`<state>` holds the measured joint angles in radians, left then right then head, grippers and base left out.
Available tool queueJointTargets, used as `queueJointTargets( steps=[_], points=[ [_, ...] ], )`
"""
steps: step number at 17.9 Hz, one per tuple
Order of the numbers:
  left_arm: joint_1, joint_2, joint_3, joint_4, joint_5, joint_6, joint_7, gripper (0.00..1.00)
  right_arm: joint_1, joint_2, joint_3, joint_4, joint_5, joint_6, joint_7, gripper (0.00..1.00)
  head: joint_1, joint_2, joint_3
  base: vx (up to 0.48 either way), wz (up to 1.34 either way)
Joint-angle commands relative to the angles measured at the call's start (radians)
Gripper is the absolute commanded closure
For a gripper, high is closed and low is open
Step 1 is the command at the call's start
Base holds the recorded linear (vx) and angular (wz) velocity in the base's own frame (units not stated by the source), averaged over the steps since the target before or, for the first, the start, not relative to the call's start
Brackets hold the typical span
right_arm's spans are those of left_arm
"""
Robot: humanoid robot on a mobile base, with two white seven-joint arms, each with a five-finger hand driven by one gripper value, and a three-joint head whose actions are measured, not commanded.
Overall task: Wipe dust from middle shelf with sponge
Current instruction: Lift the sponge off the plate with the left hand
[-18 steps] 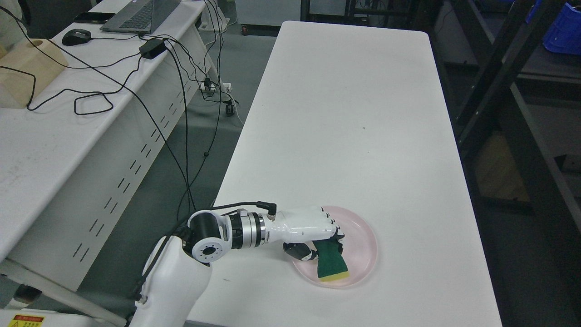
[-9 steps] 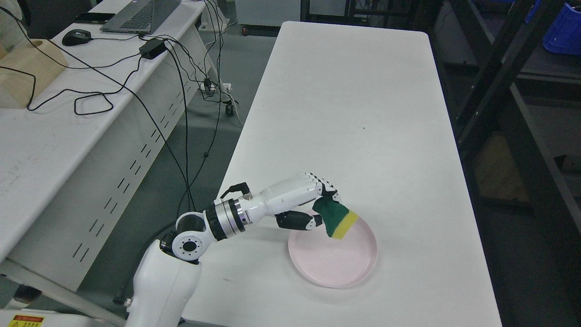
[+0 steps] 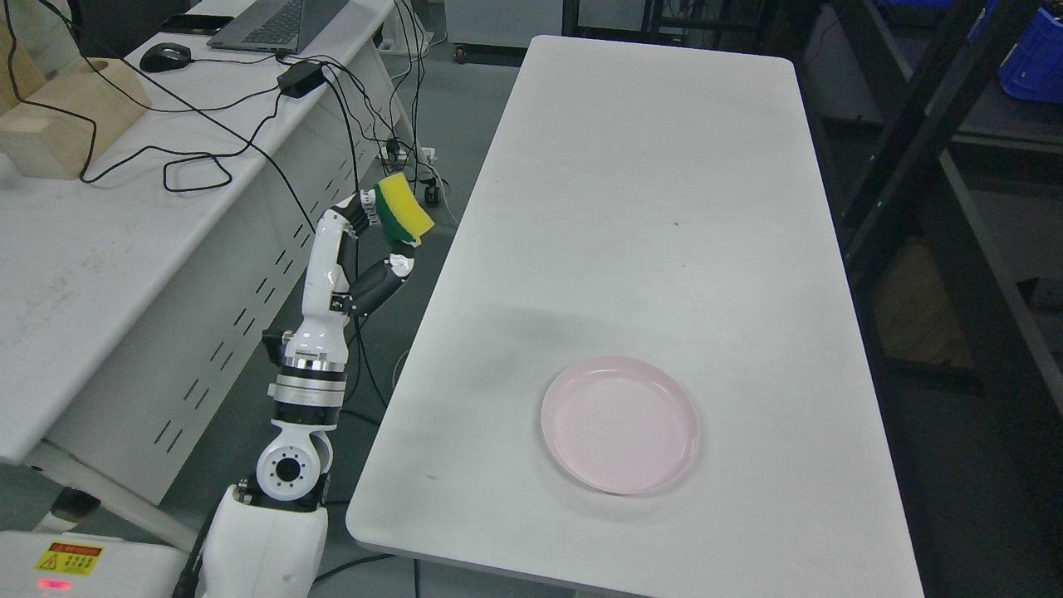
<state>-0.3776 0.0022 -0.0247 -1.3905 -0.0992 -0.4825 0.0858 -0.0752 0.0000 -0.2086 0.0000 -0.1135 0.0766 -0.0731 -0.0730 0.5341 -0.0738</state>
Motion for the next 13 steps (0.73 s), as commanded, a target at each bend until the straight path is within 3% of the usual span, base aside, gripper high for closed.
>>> queueJointTargets(
  steps=[1,9,13],
  points=[
    [0.123,0.015,0.117,-0.071,0.156,0.009,0.074,1.0,0.0,-0.017,0.0,-0.017,0.0,0.0,-0.001,0.0,0.0,0.0,0.0,-0.146,0.08],
    [0.121,0.015,0.101,-0.071,0.176,0.019,0.081,1.0,0.0,-0.017,0.0,-0.017,0.0,0.0,-0.001,0.0,0.0,0.0,0.0,-0.172,0.16],
    [0.126,0.015,0.103,-0.073,0.176,0.169,0.1,1.0,0.0,-0.017,0.0,-0.017,0.0,0.0,-0.001,0.0,0.0,0.0,0.0,-0.13,0.06]
  ],
)
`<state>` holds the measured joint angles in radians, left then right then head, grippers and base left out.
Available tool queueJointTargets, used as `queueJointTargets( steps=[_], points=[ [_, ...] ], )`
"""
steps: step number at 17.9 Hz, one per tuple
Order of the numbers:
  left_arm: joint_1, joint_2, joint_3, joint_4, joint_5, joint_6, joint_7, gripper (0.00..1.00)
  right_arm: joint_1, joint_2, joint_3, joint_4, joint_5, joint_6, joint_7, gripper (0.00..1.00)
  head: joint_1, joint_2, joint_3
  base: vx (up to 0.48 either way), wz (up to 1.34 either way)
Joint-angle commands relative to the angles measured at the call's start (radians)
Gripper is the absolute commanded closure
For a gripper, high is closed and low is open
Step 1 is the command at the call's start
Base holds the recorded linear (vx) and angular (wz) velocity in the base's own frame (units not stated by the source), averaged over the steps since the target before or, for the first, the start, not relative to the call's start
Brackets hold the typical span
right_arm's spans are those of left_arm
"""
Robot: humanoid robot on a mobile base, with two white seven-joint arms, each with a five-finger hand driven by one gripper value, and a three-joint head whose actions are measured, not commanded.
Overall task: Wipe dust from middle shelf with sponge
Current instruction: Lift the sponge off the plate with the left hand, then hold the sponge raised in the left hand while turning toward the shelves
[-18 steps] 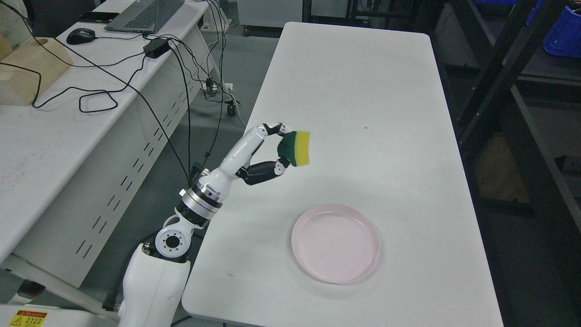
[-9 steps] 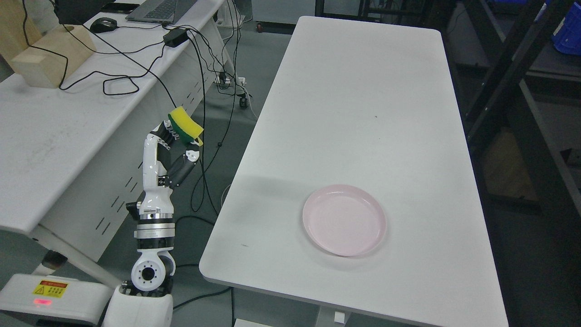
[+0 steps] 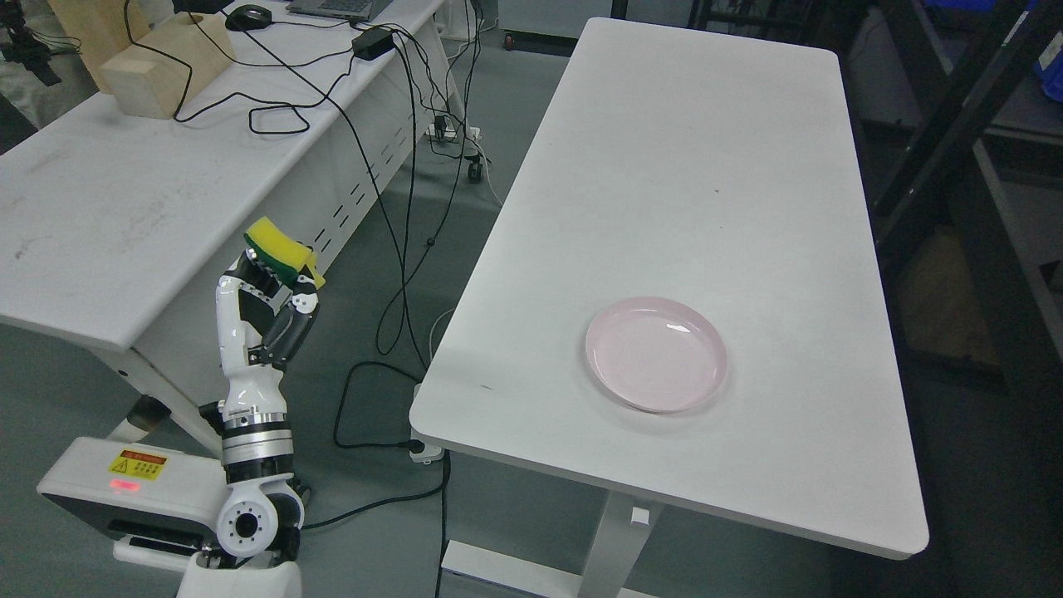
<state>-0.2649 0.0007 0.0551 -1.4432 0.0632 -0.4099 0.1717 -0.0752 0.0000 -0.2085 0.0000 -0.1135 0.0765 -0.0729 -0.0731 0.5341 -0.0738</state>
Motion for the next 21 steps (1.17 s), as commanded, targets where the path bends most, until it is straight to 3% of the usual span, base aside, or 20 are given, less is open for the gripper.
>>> queueJointTargets(
  steps=[1,10,21],
  points=[
    [0.018,0.017,0.023,-0.02,0.014,0.133,0.015,1.0,0.0,-0.017,0.0,-0.017,0.0,0.0,-0.001,0.0,0.0,0.0,0.0,-0.109,-0.11],
    [0.021,0.017,-0.055,-0.109,0.014,0.16,0.014,1.0,0.0,-0.017,0.0,-0.017,0.0,0.0,-0.001,0.0,0.0,0.0,0.0,-0.141,-0.21],
    [0.033,0.017,-0.121,-0.114,0.015,0.152,0.014,1.0,0.0,-0.017,0.0,-0.017,0.0,0.0,-0.001,0.0,0.0,0.0,0.0,-0.174,-0.35]
  ],
)
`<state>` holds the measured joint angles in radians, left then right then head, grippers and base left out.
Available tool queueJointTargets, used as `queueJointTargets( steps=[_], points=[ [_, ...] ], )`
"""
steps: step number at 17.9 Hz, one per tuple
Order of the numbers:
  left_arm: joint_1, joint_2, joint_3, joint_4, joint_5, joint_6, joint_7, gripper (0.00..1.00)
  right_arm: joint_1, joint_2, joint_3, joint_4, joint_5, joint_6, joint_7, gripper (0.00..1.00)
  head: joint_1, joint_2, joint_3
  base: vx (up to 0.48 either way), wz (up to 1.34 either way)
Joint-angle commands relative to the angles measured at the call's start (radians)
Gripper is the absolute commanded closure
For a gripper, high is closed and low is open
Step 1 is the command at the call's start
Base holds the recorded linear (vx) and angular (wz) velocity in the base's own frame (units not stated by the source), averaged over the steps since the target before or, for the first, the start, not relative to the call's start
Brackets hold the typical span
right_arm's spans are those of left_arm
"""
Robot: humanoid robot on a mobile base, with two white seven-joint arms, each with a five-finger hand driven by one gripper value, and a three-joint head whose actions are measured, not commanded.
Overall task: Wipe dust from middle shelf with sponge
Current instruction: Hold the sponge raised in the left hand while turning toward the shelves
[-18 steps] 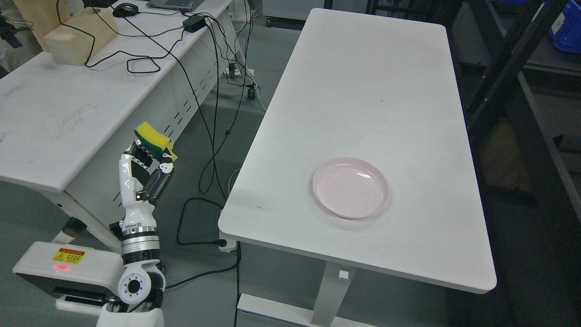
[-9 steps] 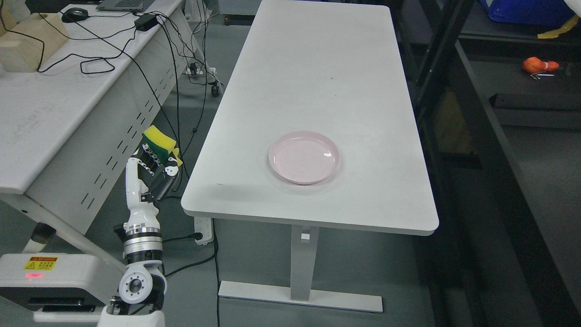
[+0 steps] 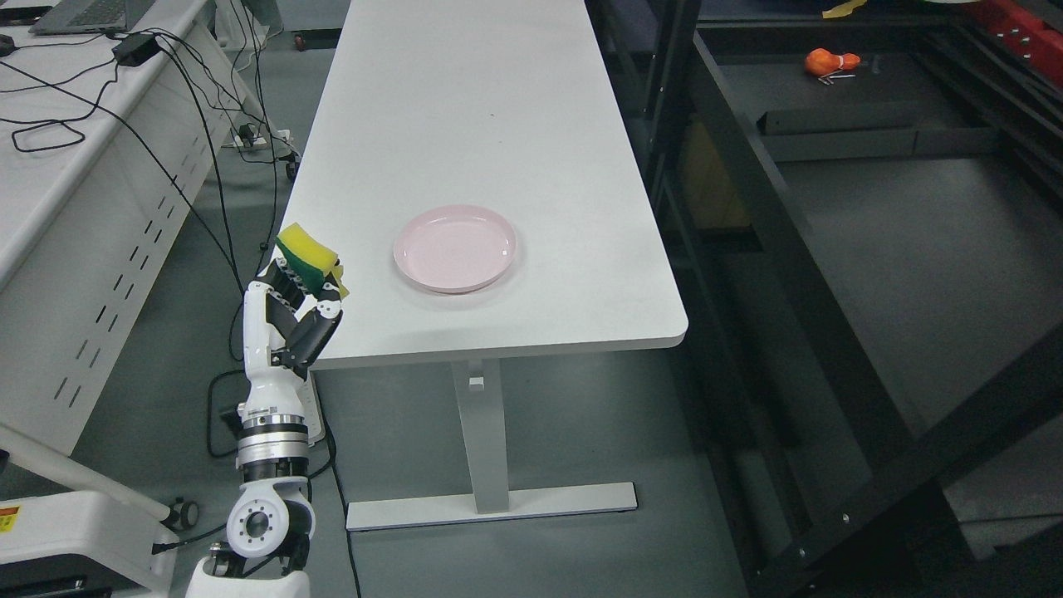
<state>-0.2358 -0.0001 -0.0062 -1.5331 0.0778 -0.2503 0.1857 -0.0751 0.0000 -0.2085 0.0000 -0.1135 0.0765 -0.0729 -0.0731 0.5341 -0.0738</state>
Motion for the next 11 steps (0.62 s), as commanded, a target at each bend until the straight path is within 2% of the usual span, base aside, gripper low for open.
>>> queueJointTargets(
  steps=[1,11],
  points=[
    [0.004,0.018,-0.061,-0.025,0.0,-0.007,0.0,1.0,0.0,-0.017,0.0,-0.017,0.0,0.0,-0.001,0.0,0.0,0.0,0.0,-0.194,-0.21],
    [0.004,0.018,-0.063,-0.027,0.0,-0.006,0.001,1.0,0.0,-0.017,0.0,-0.017,0.0,0.0,-0.001,0.0,0.0,0.0,0.0,-0.233,-0.23]
  ],
)
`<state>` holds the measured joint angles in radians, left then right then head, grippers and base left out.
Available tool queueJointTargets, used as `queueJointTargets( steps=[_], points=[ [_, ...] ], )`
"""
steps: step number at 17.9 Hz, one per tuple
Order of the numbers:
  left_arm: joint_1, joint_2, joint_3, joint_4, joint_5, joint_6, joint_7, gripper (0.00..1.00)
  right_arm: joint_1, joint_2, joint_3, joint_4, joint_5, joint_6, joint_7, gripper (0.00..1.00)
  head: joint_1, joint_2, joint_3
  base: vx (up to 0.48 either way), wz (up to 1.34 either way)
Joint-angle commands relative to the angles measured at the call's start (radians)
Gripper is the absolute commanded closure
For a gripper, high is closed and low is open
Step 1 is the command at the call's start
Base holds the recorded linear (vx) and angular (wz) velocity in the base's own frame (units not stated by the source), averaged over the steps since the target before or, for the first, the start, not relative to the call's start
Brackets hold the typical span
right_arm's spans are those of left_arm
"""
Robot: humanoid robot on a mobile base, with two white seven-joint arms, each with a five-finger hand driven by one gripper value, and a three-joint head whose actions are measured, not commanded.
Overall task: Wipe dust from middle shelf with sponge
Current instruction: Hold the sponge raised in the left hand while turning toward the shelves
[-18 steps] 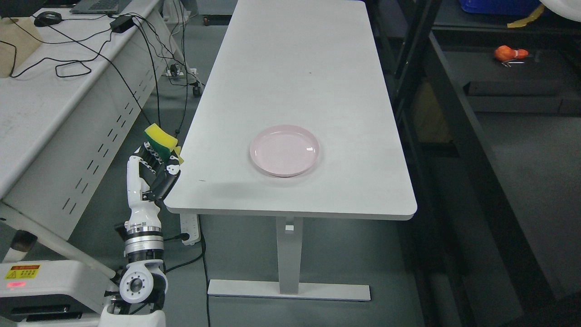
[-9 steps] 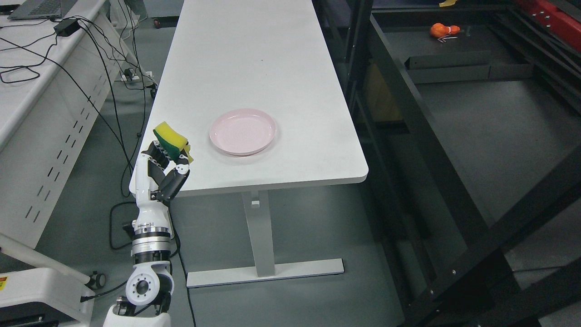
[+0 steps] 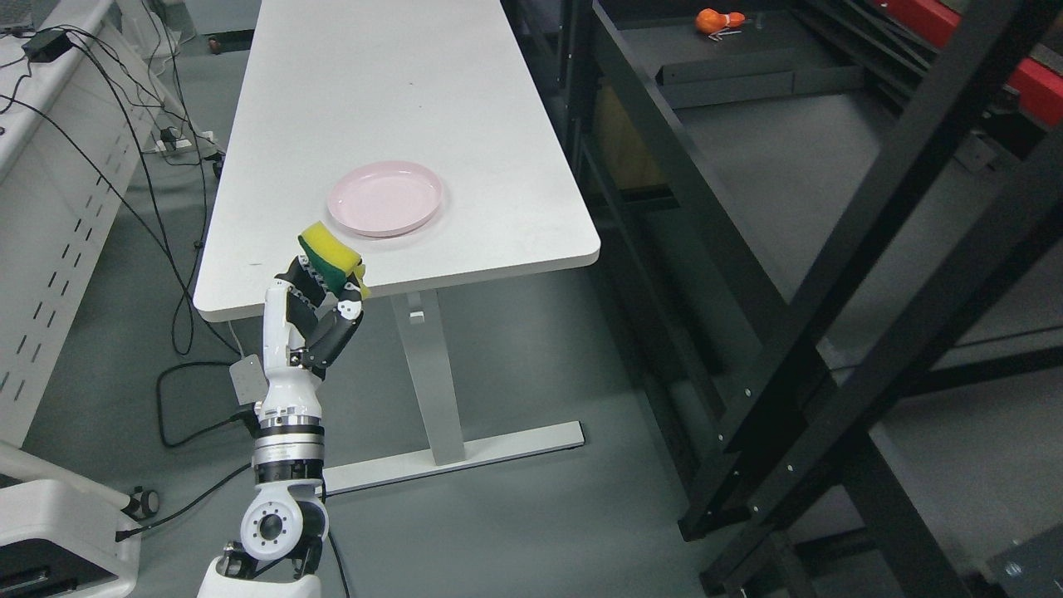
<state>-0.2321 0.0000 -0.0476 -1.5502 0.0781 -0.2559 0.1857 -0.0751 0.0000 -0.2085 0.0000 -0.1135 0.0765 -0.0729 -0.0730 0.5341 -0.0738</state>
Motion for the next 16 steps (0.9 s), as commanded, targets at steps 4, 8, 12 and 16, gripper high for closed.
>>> queueJointTargets(
  steps=[4,8,12,16],
  points=[
    [0.0,0.017,-0.02,-0.01,0.0,0.003,-0.002,1.0,0.0,-0.017,0.0,-0.017,0.0,0.0,-0.001,0.0,0.0,0.0,0.0,-0.266,-0.38],
    [0.007,0.017,-0.092,-0.01,-0.001,-0.005,-0.011,1.0,0.0,-0.017,0.0,-0.017,0.0,0.0,-0.001,0.0,0.0,0.0,0.0,-0.264,-0.52],
    [0.011,0.017,-0.268,-0.016,-0.003,-0.02,-0.017,1.0,0.0,-0.017,0.0,-0.017,0.0,0.0,-0.001,0.0,0.0,0.0,0.0,-0.279,-0.64],
    [-0.003,0.017,-0.388,-0.021,-0.027,-0.092,-0.104,1.0,0.0,-0.017,0.0,-0.017,0.0,0.0,-0.001,0.0,0.0,0.0,0.0,-0.254,-0.69]
  ],
)
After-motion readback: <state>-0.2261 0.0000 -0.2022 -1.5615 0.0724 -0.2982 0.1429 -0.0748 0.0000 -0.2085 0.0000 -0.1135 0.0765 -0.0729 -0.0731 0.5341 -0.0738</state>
